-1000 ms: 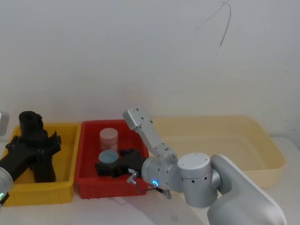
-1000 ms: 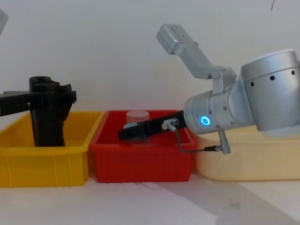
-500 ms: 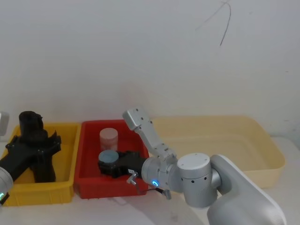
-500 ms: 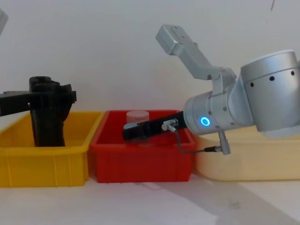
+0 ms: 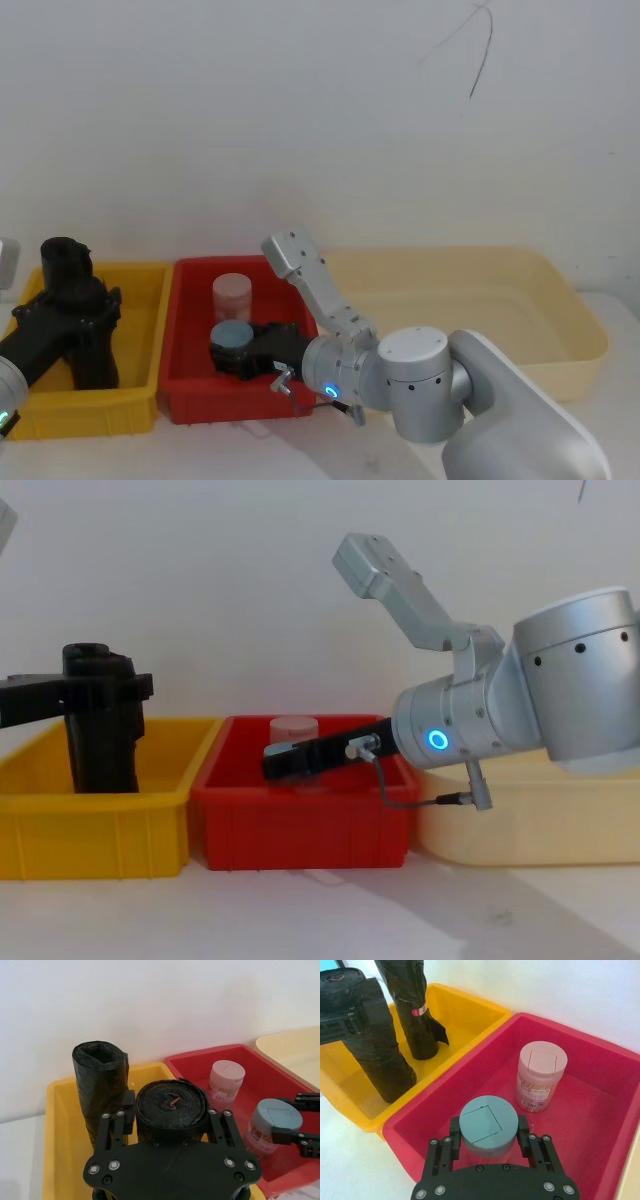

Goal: Pick up the garbage bag with the one hand and transfer it to the other hand.

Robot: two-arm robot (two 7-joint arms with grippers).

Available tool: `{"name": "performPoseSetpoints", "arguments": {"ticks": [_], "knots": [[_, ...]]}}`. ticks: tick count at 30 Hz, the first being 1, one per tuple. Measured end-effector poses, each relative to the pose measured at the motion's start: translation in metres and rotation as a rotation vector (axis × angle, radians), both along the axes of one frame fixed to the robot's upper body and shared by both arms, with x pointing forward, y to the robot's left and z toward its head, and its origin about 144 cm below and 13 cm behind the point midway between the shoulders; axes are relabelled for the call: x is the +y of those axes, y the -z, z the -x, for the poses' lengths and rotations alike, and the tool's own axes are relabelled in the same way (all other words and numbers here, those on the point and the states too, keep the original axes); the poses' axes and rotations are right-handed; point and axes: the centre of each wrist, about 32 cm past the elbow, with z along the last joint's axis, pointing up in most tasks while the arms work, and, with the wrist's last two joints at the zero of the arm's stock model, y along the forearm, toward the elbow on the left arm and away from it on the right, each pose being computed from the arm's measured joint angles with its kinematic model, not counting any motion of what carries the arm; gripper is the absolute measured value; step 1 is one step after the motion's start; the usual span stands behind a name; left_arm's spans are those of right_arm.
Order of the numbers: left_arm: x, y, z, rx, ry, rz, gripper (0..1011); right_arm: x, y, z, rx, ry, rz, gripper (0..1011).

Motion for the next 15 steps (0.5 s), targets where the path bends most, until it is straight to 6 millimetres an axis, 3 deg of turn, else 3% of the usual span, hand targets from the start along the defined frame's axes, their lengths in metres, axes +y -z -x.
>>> {"name": "performPoseSetpoints", "arguments": {"ticks": [5,15], "knots": [[0.0000,0.0000,0.0000,0.000,0.000,0.000,559,0.0000,0.0000,0.0000,0.000,0.000,0.000,645],[0.0000,0.0000,0.0000,0.000,0.000,0.000,523,0.0000,0.0000,0.0000,0.000,0.000,0.000,645]]}}
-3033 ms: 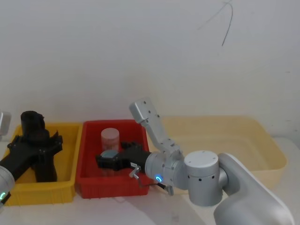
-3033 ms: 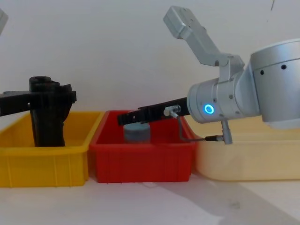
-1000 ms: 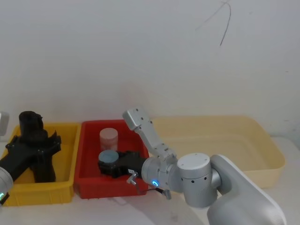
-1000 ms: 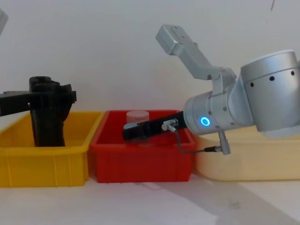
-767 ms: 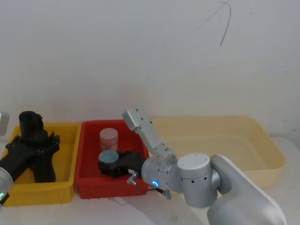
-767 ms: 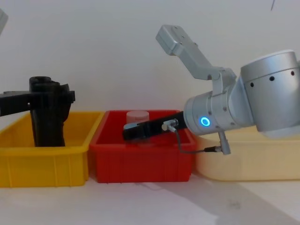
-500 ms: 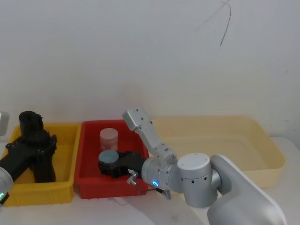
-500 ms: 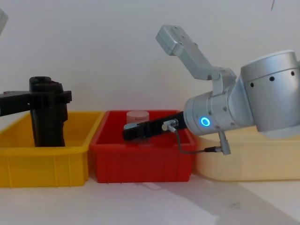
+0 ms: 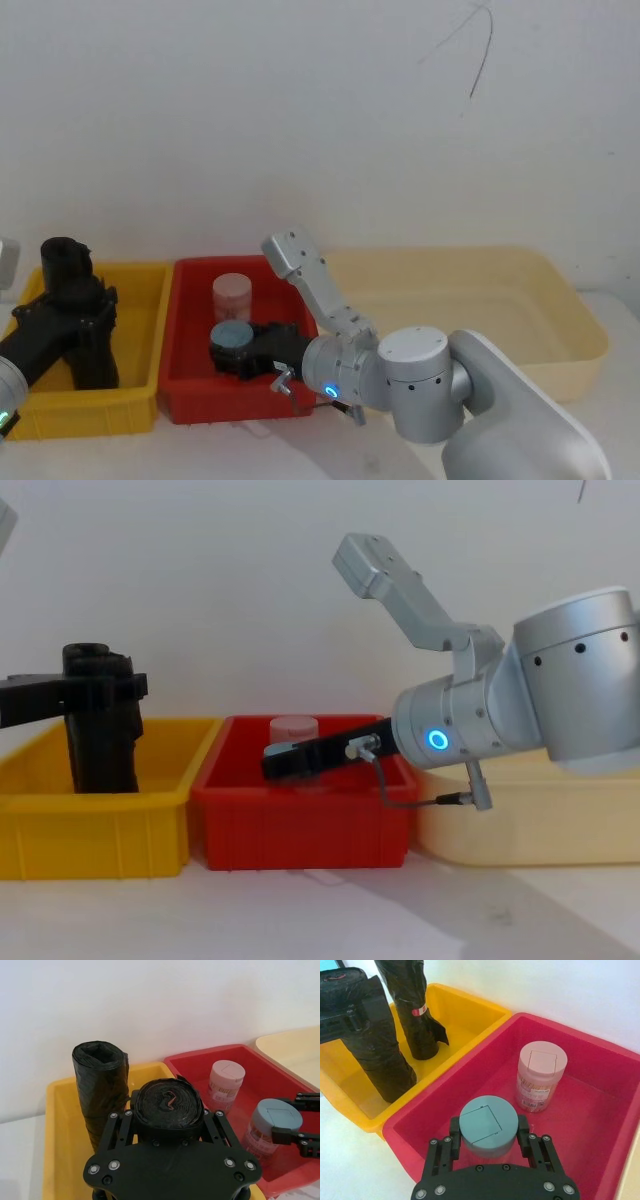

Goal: Pick up the garbage bag with the one hand and transfer it to the other hand.

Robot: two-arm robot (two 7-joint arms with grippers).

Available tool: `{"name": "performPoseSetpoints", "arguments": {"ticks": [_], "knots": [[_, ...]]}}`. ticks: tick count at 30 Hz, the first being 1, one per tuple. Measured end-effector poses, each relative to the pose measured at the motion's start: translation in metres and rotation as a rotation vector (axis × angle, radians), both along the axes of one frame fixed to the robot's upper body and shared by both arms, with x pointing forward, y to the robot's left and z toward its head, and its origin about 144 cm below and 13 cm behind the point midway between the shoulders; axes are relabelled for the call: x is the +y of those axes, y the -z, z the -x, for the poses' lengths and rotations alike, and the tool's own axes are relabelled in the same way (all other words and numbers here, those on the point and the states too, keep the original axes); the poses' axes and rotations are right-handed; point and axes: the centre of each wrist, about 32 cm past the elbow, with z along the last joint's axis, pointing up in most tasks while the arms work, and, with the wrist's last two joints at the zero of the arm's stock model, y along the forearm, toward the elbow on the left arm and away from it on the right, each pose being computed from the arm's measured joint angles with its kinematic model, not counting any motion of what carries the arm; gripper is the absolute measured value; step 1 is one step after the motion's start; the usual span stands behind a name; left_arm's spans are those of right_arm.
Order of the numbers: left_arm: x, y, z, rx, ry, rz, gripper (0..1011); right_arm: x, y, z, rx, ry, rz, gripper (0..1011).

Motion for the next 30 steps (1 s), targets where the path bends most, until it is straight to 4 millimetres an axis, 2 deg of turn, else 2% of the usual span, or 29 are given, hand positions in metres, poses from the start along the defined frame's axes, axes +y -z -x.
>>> {"name": "performPoseSetpoints", "arguments": {"ticks": [30], "knots": [[0.0000,0.0000,0.0000,0.000,0.000,0.000,523,0.0000,0.0000,0.0000,0.000,0.000,0.000,644]]}}
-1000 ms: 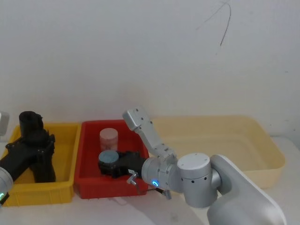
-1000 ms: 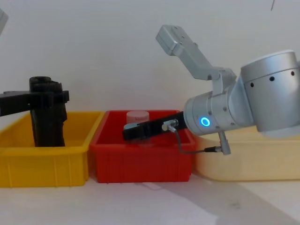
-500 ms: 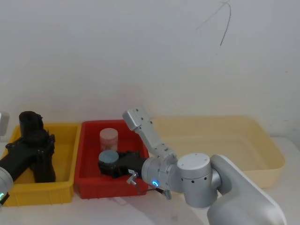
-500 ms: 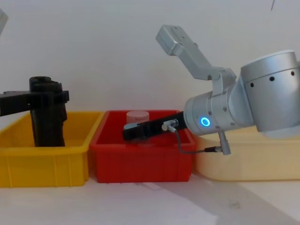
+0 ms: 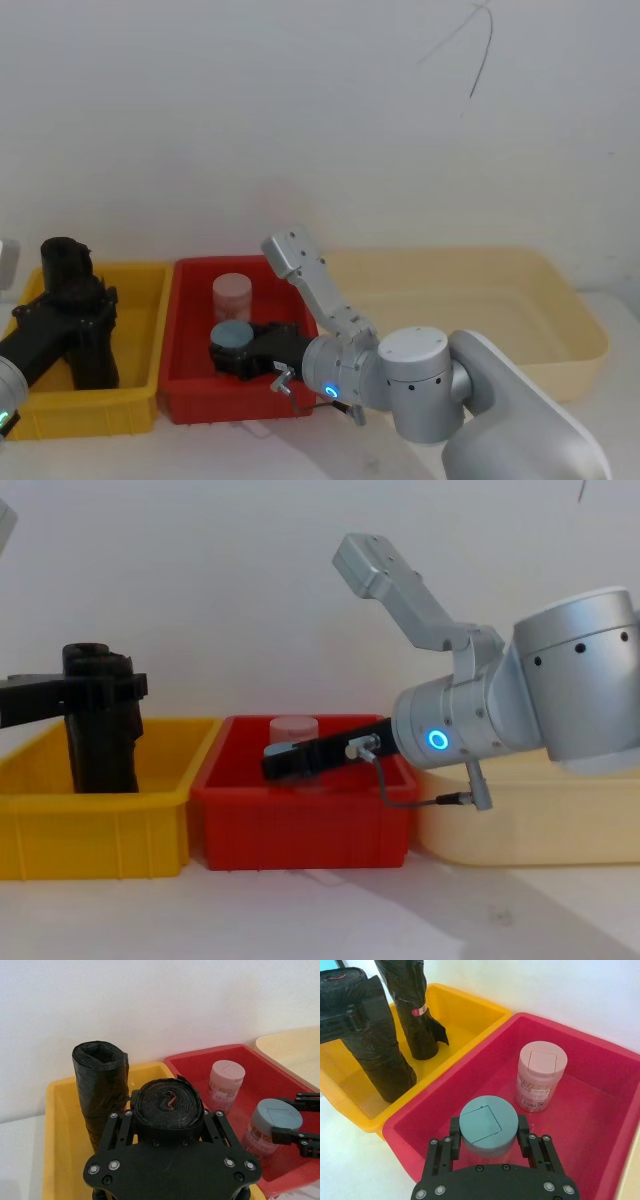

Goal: Pick up the garbage bag with the one hand and transfer it to the other hand.

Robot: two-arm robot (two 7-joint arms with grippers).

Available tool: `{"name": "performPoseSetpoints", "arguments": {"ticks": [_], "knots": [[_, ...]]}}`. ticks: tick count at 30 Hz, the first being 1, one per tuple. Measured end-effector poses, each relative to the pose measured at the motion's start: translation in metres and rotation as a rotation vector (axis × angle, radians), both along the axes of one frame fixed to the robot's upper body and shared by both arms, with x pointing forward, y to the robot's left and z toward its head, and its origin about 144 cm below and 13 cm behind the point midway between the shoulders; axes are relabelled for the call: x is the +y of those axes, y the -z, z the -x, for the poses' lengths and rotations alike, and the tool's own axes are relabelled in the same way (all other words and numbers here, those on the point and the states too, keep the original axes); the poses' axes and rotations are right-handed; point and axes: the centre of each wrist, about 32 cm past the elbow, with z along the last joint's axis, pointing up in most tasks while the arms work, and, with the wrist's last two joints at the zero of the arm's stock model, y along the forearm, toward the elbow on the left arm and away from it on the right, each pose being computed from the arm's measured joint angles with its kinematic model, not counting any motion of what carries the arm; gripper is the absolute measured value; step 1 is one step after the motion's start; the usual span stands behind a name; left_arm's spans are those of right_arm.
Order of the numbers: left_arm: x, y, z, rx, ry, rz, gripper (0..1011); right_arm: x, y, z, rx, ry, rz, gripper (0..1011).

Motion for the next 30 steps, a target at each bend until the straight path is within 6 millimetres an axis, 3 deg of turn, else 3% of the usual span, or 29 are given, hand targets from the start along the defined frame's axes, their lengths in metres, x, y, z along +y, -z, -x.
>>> {"name": "performPoseSetpoints", "arguments": {"ticks": [30], "knots": [[0.0005,-0.0027,0.0021,-0.010,0.002,-0.012,523,0.0012,-0.0009,0.0004,-0.011,-0.003,-0.005,645]]}}
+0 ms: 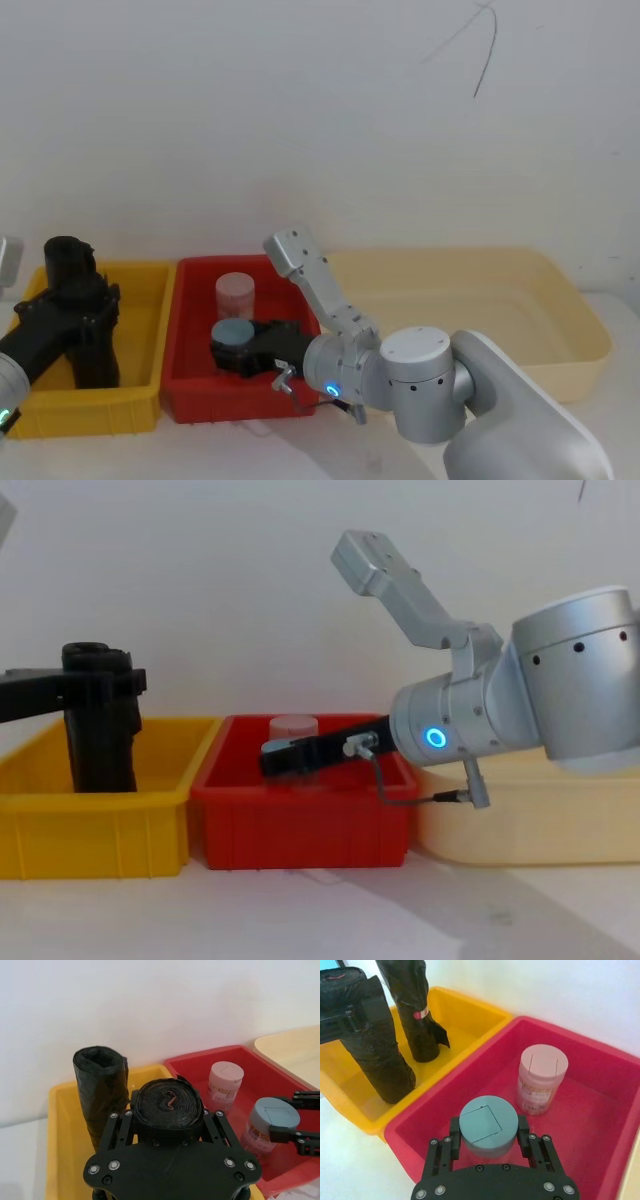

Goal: Pick up the garbage bag with the one hand and transfer it to the other hand.

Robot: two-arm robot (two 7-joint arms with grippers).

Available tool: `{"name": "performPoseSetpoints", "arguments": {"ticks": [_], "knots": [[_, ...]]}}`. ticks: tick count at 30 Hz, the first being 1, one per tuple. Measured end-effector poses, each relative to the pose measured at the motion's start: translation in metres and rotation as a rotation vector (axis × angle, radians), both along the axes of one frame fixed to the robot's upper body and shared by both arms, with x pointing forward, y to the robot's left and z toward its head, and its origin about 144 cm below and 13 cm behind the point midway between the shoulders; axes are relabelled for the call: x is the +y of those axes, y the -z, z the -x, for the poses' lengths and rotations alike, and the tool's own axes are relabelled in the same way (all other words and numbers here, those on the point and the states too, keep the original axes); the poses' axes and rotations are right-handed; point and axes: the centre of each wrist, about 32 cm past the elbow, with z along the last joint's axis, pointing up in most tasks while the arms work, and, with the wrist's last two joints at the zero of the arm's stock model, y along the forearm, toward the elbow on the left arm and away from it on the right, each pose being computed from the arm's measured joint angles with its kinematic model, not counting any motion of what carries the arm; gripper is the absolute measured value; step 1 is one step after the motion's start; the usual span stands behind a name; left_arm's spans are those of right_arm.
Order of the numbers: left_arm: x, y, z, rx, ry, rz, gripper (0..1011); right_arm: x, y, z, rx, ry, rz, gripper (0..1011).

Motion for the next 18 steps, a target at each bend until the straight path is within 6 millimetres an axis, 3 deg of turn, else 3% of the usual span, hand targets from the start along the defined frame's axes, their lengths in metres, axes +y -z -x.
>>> {"name": "performPoseSetpoints", "arguments": {"ticks": [8,18], "knots": [[0.001,-0.017,0.008,-0.045,0.004,-0.024,523,0.001,-0.009,0.003,-0.049,-0.011,-0.034,645],[0.003,-0.053,0.020,-0.130,0.009,-0.053,523,-0.002,-0.036,0.005,-0.153,-0.021,-0.104,645]]}}
